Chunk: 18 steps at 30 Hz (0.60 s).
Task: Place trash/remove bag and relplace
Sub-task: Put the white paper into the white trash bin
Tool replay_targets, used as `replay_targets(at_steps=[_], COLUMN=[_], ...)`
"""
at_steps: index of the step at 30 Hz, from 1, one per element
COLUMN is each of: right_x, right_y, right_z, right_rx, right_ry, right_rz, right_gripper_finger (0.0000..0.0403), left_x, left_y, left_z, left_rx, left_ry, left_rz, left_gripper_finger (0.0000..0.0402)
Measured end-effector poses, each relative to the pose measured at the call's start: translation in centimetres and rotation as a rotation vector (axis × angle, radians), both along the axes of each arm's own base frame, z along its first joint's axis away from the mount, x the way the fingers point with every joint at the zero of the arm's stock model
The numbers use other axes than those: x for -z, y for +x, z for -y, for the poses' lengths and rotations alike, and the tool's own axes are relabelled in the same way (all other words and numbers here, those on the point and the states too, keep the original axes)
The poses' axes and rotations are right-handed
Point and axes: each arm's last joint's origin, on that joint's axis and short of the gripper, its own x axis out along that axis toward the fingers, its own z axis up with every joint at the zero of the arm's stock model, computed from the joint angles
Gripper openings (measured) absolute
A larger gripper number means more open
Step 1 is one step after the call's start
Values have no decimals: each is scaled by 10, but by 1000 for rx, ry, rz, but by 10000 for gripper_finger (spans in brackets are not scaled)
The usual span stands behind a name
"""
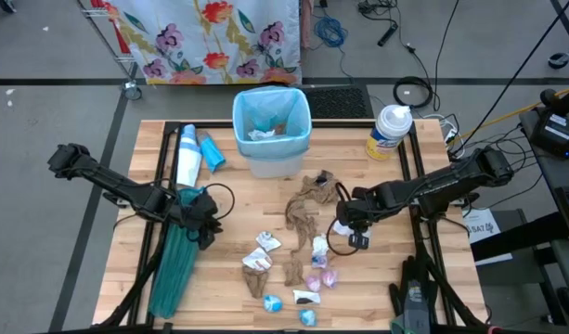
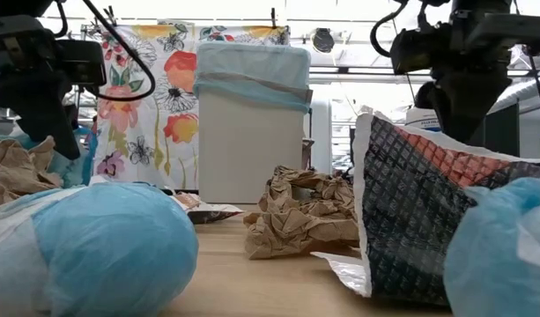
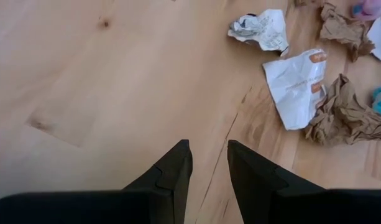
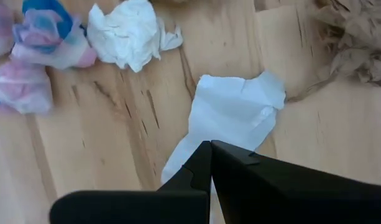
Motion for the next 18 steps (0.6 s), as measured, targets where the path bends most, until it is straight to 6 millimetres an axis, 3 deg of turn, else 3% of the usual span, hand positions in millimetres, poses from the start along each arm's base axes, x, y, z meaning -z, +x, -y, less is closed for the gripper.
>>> replay_targets(at_steps=[4, 14, 18], right_x=[4, 29, 38], right_y=[2, 11, 14], right_z=[0, -6, -7], right_rx=[-27, -173, -216], right_ry=[-11, -61, -85], right_rz=[-14, -118, -159], right_gripper_finger=[13, 102, 115], left_x=[-1, -6, -9], left_y=[1, 7, 9], left_z=[0, 3, 4], left_rx=[1, 4, 3], left_ry=[-6, -42, -54], left_rz=[11, 91, 119], left_gripper_finger=[109, 109, 109])
